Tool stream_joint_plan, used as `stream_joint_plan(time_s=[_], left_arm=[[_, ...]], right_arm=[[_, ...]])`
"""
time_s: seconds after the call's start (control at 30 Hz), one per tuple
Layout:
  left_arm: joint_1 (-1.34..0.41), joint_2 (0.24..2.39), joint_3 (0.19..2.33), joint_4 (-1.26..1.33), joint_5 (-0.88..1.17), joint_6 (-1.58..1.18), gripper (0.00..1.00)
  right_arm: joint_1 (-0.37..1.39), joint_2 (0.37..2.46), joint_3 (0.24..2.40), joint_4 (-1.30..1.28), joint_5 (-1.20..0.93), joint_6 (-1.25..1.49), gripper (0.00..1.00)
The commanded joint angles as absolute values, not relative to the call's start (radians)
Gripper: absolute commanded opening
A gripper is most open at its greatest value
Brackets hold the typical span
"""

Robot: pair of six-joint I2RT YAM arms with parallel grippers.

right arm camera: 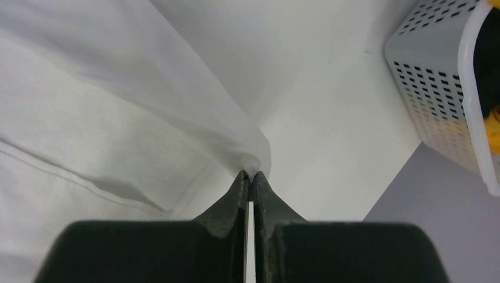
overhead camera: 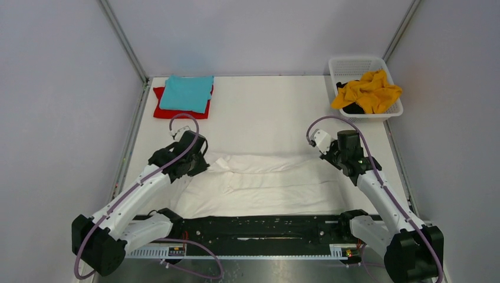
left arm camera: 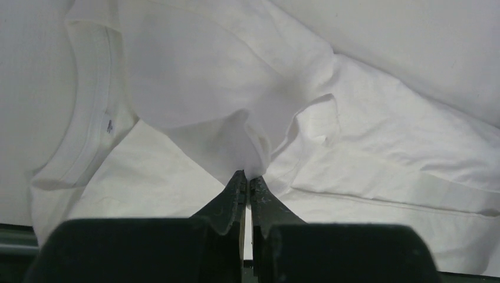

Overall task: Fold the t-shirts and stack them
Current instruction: Fold the other side of the tshirt into a rectangle

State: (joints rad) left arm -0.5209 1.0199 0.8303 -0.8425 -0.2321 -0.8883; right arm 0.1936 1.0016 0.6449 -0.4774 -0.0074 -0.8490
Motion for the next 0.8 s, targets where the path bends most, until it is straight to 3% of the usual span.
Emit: stream_joint_plan(time_s=[0.0, 0.6, 0.67, 0.7, 0.73, 0.77], left_arm=[[-0.529, 0.965, 0.799, -0.897, -0.283, -0.921, 0.0], [-0.532, 0.807, 0.673, -0.975, -0.231, -0.981, 0.0], [-0.534, 0.775, 0.64, -0.979, -0.215, -0.986, 0.08], [-0.533, 0.757, 0.629, -0.982, -0.207, -0.986, 0.13], [-0.536, 0.739, 0.62, -0.988, -0.199, -0.988, 0.15], [-0.544, 0.722, 0.612, -0.989, -0.19, -0.993, 0.18]], right_arm=[[0.197, 0.935, 0.589, -0.401, 0.076, -0.786, 0.0], [0.209, 0.867, 0.506, -0.408, 0.079, -0.661, 0.0], [0.215, 0.849, 0.504, -0.434, 0.09, -0.632, 0.01], [0.217, 0.834, 0.504, -0.444, 0.092, -0.622, 0.05], [0.22, 0.815, 0.502, -0.453, 0.091, -0.618, 0.19], [0.225, 0.789, 0.502, -0.466, 0.099, -0.611, 0.81]])
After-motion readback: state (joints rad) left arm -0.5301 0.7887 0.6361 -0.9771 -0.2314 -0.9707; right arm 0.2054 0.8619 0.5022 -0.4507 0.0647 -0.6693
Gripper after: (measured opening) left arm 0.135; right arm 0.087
